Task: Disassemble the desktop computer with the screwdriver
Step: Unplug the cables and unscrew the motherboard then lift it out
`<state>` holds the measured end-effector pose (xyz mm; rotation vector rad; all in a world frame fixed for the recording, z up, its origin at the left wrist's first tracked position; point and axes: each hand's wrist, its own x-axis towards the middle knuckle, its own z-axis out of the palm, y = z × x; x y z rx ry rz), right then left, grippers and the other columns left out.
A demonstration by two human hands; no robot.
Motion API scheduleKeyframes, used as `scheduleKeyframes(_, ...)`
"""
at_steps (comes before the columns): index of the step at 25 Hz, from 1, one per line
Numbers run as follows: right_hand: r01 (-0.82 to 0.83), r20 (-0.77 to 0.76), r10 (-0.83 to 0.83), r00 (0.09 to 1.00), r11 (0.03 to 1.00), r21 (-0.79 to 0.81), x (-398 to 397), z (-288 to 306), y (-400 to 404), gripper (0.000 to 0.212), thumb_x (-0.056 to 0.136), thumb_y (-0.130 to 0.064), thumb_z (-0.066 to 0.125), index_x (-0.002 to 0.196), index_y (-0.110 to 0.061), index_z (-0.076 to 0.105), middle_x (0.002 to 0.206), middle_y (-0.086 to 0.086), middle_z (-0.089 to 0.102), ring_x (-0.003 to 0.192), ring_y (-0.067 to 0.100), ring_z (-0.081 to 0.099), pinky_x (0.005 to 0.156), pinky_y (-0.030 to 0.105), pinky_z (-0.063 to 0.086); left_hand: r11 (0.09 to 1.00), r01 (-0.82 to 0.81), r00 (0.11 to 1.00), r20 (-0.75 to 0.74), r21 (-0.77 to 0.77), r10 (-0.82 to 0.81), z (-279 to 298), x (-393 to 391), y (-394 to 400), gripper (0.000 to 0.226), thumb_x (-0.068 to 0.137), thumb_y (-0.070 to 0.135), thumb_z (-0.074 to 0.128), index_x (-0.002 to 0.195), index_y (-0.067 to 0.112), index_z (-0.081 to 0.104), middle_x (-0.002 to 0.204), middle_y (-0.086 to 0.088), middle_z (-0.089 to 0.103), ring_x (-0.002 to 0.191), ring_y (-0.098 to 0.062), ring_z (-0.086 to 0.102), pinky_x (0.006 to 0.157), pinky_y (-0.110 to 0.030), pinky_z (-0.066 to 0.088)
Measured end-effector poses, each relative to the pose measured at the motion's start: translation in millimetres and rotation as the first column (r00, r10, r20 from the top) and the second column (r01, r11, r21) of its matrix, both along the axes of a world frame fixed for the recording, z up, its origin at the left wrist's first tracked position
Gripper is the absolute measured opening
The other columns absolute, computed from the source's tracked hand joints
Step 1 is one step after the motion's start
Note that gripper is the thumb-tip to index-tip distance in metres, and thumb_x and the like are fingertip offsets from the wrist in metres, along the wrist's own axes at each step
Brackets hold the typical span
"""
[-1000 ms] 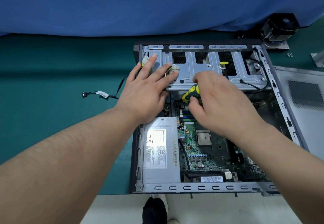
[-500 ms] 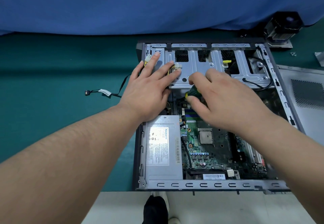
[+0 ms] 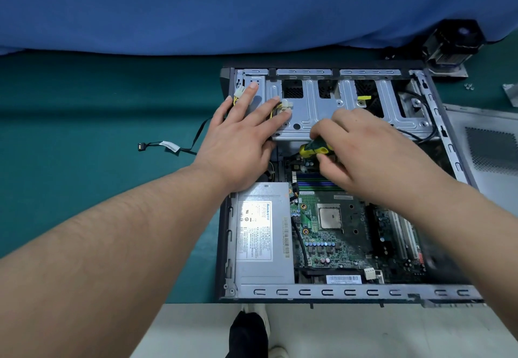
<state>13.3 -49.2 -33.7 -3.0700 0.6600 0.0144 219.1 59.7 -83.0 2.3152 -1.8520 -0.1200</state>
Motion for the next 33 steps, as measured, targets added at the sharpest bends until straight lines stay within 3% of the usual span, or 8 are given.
scheduleKeyframes(3, 0.029, 0.067, -0.037, 0.997, 0.993, 0.113, 2, -1, 4, 0.033, 0.098, -0.044, 0.049, 0.123, -0.023, 0.055, 0.098, 0.003, 0.048, 0.094, 0.028, 0.051, 0.075, 0.04, 0.048, 1.0, -0.002, 1.0, 0.001, 0.001, 0.002, 0, 1, 0, 0.058, 0.103, 0.037, 0.042, 0.159, 0.045, 0.026, 0.17, 0.018, 0.016, 0.159, -0.018, -0.009, 0.128, -0.047, -0.001)
scheduleKeyframes(6, 0.106, 0.046, -0.104, 0.994, 0.993, -0.056, 6, -4, 10, 0.042, 0.104, -0.057, 0.03, 0.12, -0.025, 0.053, 0.086, 0.001, 0.061, 0.082, 0.031, 0.061, 0.058, 0.034, 0.041, 1.0, -0.002, 1.0, -0.004, -0.005, 0.002, 0, 1, 0, 0.058, 0.103, 0.038, 0.042, 0.159, 0.045, 0.027, 0.17, 0.018, 0.017, 0.159, -0.017, -0.009, 0.128, -0.047, 0.0)
scheduleKeyframes(11, 0.182, 0.138, -0.181, 0.974, 0.983, 0.007, 7, -5, 18, 0.035, 0.09, -0.032, 0.055, 0.114, -0.008, 0.052, 0.085, 0.009, 0.059, 0.079, 0.035, 0.057, 0.059, 0.04, 0.047, 1.0, -0.002, 1.0, -0.003, -0.008, 0.002, -2, 1, 0, 0.059, 0.103, 0.037, 0.044, 0.158, 0.046, 0.028, 0.169, 0.019, 0.018, 0.159, -0.018, -0.007, 0.128, -0.047, 0.001)
scheduleKeyframes(14, 0.275, 0.125, -0.267, 0.955, 0.96, -0.049, 7, -8, 21, 0.041, 0.102, -0.052, 0.038, 0.113, -0.013, 0.044, 0.075, 0.004, 0.058, 0.063, 0.033, 0.057, 0.049, 0.033, 0.037, 1.0, 0.001, 1.0, -0.004, -0.02, -0.001, -2, 2, 0, 0.058, 0.103, 0.037, 0.045, 0.158, 0.045, 0.029, 0.169, 0.018, 0.019, 0.159, -0.018, -0.007, 0.128, -0.048, 0.002)
scheduleKeyframes(18, 0.159, 0.134, -0.18, 0.974, 0.975, 0.152, 5, -7, 25, 0.032, 0.093, -0.035, 0.05, 0.114, -0.012, 0.046, 0.1, 0.007, 0.054, 0.09, 0.033, 0.056, 0.067, 0.042, 0.049, 1.0, 0.004, 1.0, -0.003, -0.021, -0.004, -2, 1, 0, 0.058, 0.103, 0.037, 0.044, 0.158, 0.045, 0.028, 0.169, 0.018, 0.019, 0.159, -0.018, -0.007, 0.128, -0.048, 0.002)
scheduleKeyframes(23, 0.283, 0.135, -0.278, 0.951, 0.959, -0.024, 8, -10, 26, 0.04, 0.102, -0.054, 0.036, 0.11, -0.015, 0.042, 0.079, 0.004, 0.058, 0.064, 0.034, 0.057, 0.048, 0.033, 0.034, 1.0, 0.005, 1.0, -0.007, -0.029, -0.005, -4, 2, 0, 0.058, 0.103, 0.038, 0.044, 0.158, 0.045, 0.029, 0.169, 0.017, 0.02, 0.159, -0.018, -0.006, 0.128, -0.048, 0.001)
scheduleKeyframes(26, 0.218, 0.158, -0.24, 0.958, 0.965, 0.147, 9, -7, 23, 0.03, 0.093, -0.034, 0.051, 0.113, -0.012, 0.044, 0.097, 0.007, 0.054, 0.082, 0.033, 0.055, 0.06, 0.038, 0.041, 0.999, 0.005, 1.0, -0.005, -0.033, -0.005, -4, 2, 0, 0.058, 0.103, 0.038, 0.044, 0.158, 0.045, 0.029, 0.169, 0.017, 0.021, 0.159, -0.019, -0.006, 0.128, -0.048, 0.002)
scheduleKeyframes(33, 0.246, 0.151, -0.271, 0.951, 0.955, 0.165, 12, -6, 25, 0.028, 0.092, -0.033, 0.051, 0.111, -0.014, 0.041, 0.095, 0.007, 0.053, 0.079, 0.033, 0.052, 0.059, 0.038, 0.039, 1.0, 0.002, 1.0, -0.008, -0.023, -0.002, -4, 2, 0, 0.057, 0.103, 0.038, 0.043, 0.158, 0.045, 0.029, 0.169, 0.018, 0.02, 0.159, -0.019, -0.006, 0.128, -0.048, 0.001)
